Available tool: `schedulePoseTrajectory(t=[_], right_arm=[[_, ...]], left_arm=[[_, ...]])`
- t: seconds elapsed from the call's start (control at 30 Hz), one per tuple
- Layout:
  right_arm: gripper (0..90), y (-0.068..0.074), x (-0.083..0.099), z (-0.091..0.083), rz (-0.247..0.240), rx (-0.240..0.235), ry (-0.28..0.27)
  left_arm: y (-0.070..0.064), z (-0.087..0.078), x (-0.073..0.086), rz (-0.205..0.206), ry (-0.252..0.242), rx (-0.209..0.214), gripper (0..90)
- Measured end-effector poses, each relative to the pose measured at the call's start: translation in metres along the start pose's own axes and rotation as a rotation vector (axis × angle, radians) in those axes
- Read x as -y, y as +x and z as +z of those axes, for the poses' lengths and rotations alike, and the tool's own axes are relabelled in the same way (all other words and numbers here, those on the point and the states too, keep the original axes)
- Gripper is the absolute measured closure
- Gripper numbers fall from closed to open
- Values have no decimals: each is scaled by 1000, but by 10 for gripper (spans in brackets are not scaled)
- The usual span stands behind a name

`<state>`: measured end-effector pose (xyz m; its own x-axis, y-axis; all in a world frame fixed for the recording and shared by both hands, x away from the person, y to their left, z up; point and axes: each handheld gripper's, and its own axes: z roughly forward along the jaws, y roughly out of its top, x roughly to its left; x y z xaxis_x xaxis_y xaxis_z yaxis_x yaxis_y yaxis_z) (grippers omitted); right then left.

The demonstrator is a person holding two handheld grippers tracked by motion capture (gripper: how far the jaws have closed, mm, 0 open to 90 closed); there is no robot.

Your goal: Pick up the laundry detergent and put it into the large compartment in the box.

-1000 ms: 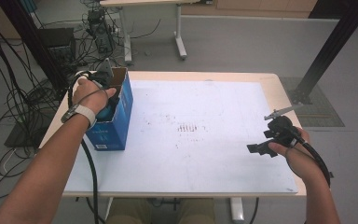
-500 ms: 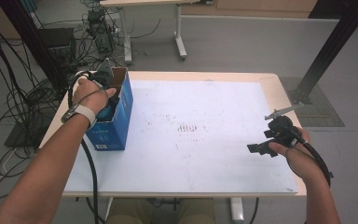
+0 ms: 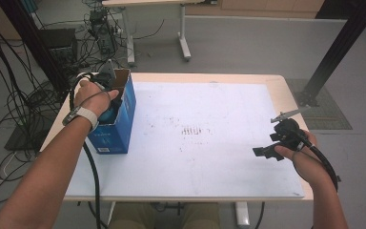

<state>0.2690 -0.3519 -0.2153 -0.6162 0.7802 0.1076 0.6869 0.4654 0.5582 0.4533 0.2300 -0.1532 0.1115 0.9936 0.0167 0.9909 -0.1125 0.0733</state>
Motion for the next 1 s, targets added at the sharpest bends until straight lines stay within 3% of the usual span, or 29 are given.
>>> schedulePoseTrajectory(t=[0.53,0.77,1.0], right_arm=[[77,0,-1,2,-1,-4,4],[77,0,1,2,2,-3,3],[77,0,1,1,2,-4,4]], left_arm=[[6,0,1,-23,-8,5,283],[3,-2,0,-6,-5,-7,280],[7,-7,1,-2,-11,10,280]])
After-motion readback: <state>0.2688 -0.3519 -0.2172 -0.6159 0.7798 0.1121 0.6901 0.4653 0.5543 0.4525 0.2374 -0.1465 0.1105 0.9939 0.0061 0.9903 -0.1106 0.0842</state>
